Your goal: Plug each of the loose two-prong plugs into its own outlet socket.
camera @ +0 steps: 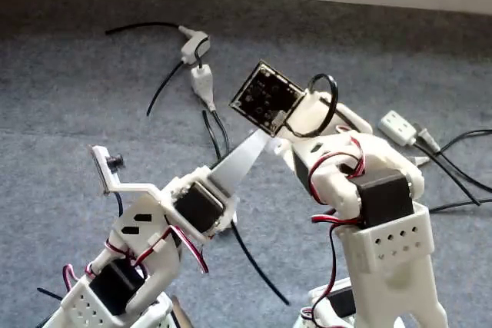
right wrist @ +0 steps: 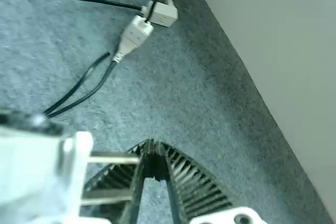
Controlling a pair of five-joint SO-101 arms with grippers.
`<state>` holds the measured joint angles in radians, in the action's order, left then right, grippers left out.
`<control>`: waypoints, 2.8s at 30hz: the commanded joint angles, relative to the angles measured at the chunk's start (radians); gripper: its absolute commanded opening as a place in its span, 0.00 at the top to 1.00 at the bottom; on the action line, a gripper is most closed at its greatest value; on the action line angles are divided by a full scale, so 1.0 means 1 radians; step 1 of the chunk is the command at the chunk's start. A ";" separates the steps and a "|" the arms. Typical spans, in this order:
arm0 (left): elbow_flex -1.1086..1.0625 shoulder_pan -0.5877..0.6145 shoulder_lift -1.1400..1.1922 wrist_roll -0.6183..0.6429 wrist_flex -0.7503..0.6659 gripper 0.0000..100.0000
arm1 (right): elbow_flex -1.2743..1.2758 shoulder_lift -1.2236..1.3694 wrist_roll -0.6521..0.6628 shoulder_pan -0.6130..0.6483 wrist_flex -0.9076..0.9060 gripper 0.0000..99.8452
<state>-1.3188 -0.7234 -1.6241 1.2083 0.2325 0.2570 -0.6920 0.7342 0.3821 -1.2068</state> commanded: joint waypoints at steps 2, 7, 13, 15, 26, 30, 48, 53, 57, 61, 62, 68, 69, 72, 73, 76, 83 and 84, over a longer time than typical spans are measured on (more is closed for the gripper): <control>-0.027 -0.099 -0.008 -0.040 -0.020 0.99 | 0.016 -0.018 0.000 -0.050 0.071 0.99; -0.031 -0.101 -0.008 -0.060 -0.020 0.99 | 0.016 -0.018 0.000 -0.056 0.074 0.99; -0.033 -0.101 -0.008 -0.060 -0.020 0.99 | 0.016 -0.018 0.000 -0.058 0.074 0.99; -0.033 -0.101 -0.008 -0.060 -0.020 0.99 | 0.016 -0.018 0.000 -0.058 0.074 0.99; -0.033 -0.064 -0.001 -0.115 -0.020 0.99 | -0.036 -0.019 0.000 -0.209 0.061 0.99; -0.033 0.079 0.001 -0.112 -0.075 0.99 | -0.036 -0.019 0.002 -0.245 0.064 0.99; 0.120 0.323 0.476 -0.115 -0.187 0.99 | -0.067 -0.007 0.000 -0.364 0.093 0.99; 0.311 0.371 0.860 -0.115 -0.176 0.99 | -0.070 -0.007 0.000 -0.364 0.093 0.99; 0.460 0.326 0.980 -0.204 0.066 0.99 | -0.071 -0.007 0.000 -0.364 0.093 0.99; 0.648 0.206 0.987 -0.313 0.499 0.99 | -0.071 -0.007 0.000 -0.363 0.093 0.99; 0.691 0.183 0.981 -0.319 0.572 0.99 | -0.071 -0.007 0.000 -0.363 0.093 0.99; 0.725 0.143 0.829 -0.330 0.658 0.99 | -0.071 -0.007 0.000 -0.343 0.093 0.99; 0.700 0.142 0.794 -0.330 0.658 0.99 | -0.071 -0.007 0.000 -0.343 0.093 0.99; 0.599 0.140 0.682 -0.361 0.605 0.99 | -0.073 -0.008 -0.002 -0.341 0.093 0.99; 0.545 0.139 0.638 -0.382 0.555 0.99 | -0.073 -0.008 -0.002 -0.340 0.093 0.99; 0.384 0.119 0.506 -0.416 0.381 0.99 | -0.065 -0.018 -0.002 -0.292 0.101 0.99; -0.105 0.051 0.242 -0.545 -0.304 0.99 | -0.062 -0.019 -0.005 -0.237 0.099 0.99; -0.162 0.051 0.226 -0.568 -0.407 0.99 | -0.062 -0.019 -0.021 -0.237 0.101 0.99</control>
<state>-1.2574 -0.6575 -1.2958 0.7188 0.2662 0.2355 -0.6981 0.7327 0.1304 -1.1285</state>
